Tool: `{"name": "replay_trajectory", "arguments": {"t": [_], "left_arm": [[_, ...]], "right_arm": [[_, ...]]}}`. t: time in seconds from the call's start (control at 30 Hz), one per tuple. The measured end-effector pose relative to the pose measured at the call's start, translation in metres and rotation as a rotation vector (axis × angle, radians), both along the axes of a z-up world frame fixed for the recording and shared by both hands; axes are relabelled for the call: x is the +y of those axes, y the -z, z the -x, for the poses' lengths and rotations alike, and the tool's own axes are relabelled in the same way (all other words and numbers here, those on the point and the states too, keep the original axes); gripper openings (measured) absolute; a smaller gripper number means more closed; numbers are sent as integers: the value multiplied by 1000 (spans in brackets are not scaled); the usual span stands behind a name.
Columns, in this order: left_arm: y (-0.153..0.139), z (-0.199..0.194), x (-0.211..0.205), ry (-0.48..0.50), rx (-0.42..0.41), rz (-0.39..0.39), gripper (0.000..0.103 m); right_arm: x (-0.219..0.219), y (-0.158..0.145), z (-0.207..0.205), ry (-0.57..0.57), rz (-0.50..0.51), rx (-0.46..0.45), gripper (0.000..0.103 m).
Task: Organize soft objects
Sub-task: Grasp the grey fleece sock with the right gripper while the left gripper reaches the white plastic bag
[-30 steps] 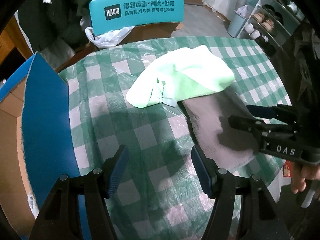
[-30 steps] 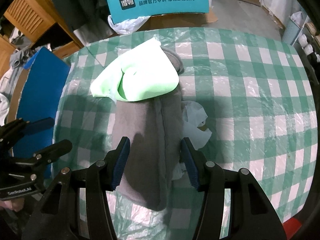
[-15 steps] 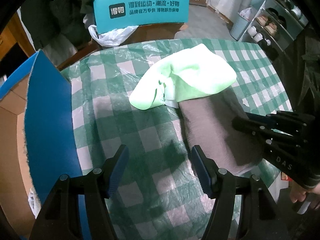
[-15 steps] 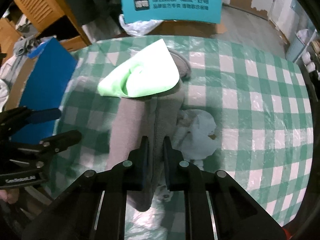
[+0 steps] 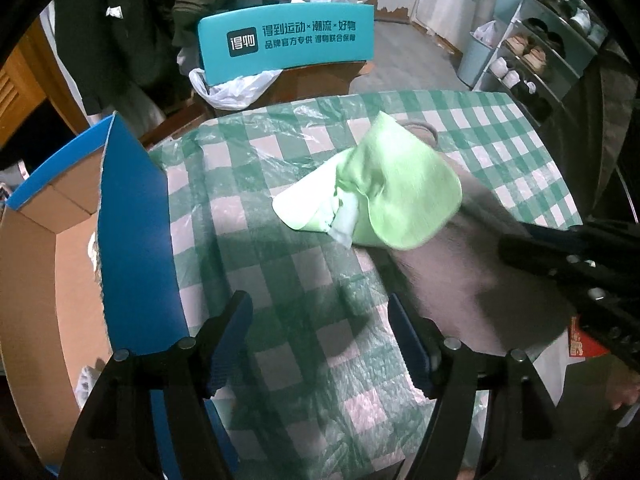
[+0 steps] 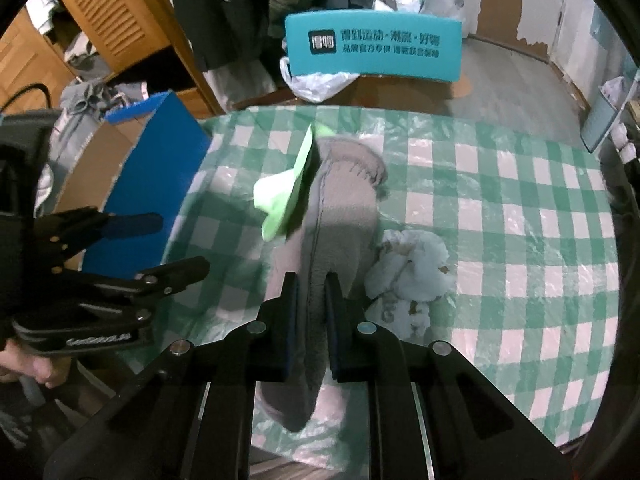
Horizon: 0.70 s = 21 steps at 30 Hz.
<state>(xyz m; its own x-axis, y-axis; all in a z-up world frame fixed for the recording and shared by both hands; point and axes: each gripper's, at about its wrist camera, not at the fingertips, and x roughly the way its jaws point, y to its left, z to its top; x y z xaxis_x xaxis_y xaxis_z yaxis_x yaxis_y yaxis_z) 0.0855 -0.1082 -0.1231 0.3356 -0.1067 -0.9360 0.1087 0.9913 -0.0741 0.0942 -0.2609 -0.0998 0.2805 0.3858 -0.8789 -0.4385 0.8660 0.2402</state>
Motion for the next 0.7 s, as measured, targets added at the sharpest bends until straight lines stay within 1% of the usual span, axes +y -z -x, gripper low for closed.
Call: {"name": "replay_trajectory", "arguments": {"t": [0.2, 0.33, 0.53, 0.7], "left_arm": [[-2, 5, -3, 12, -3, -17, 72], [0, 6, -9, 23, 1, -30, 72], [8, 3, -24, 53, 18, -54, 72], [17, 0, -42, 95, 35, -81, 72]], "right_arm": [[-23, -21, 10, 35, -21, -38, 11], [-46, -29, 12, 74, -19, -57, 11], [-86, -28, 8, 160, 13, -65, 11], [-116, -19, 3, 236, 44, -56, 11]]}}
